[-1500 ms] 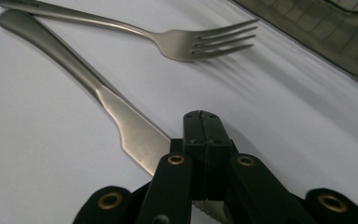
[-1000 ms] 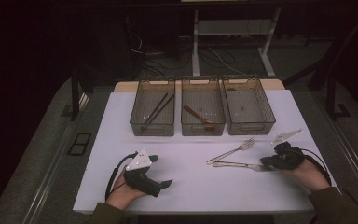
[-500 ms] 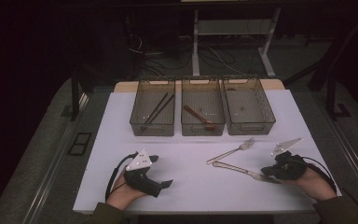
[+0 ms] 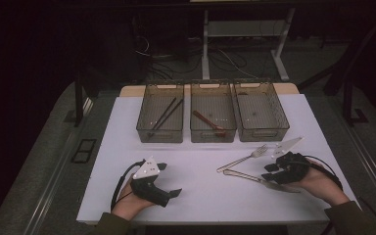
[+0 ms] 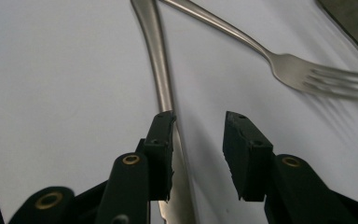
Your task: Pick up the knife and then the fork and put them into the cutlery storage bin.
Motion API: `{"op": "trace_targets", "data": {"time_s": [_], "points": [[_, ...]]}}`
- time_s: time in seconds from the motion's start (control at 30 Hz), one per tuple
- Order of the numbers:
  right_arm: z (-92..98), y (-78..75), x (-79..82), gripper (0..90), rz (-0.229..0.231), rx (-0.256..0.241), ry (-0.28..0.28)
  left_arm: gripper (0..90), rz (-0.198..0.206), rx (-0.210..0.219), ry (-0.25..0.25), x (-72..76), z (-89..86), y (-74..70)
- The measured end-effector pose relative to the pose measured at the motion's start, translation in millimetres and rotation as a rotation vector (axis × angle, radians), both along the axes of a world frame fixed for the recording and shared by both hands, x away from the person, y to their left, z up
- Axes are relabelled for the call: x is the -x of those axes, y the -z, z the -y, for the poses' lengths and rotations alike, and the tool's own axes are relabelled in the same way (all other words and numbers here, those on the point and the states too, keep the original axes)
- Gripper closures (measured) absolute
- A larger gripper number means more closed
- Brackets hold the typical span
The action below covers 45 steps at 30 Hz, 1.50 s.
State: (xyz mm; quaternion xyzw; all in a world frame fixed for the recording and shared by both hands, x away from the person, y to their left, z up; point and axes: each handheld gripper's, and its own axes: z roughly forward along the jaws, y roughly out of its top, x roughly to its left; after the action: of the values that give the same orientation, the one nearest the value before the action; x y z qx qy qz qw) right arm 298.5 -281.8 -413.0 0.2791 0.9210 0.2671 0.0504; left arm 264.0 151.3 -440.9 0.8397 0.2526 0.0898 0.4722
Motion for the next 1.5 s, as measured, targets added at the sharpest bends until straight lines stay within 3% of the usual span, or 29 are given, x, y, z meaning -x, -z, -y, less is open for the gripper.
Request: {"op": "trace_targets", "data": {"time_s": [0.3, 0.63, 0.83, 1.27, 1.5], "points": [[-31.4, -0.8, -14.2, 70.3, -0.006, 0.109, -0.157, 0.0, 0.0, 0.002, 0.0, 0.1, -0.3, -0.1], [-53.8, 4.0, -22.2, 71.9, -0.095, 0.233, -0.253, 0.0, 0.0, 0.001, 0.0, 0.1, -0.5, -0.1], [-61.0, 6.8, -25.1, 74.4, -0.108, 0.274, -0.268, 0.0, -0.001, 0.002, 0.001, 0.2, -0.2, 0.0], [-81.9, 6.1, -29.3, 78.2, -0.134, 0.429, -0.272, 0.0, -0.004, -0.004, 0.009, -0.1, 1.4, 1.0], [-80.1, 6.1, -31.7, 78.7, -0.15, 0.413, -0.266, 0.0, -0.004, -0.002, 0.009, -0.1, 1.1, 0.9]]}}
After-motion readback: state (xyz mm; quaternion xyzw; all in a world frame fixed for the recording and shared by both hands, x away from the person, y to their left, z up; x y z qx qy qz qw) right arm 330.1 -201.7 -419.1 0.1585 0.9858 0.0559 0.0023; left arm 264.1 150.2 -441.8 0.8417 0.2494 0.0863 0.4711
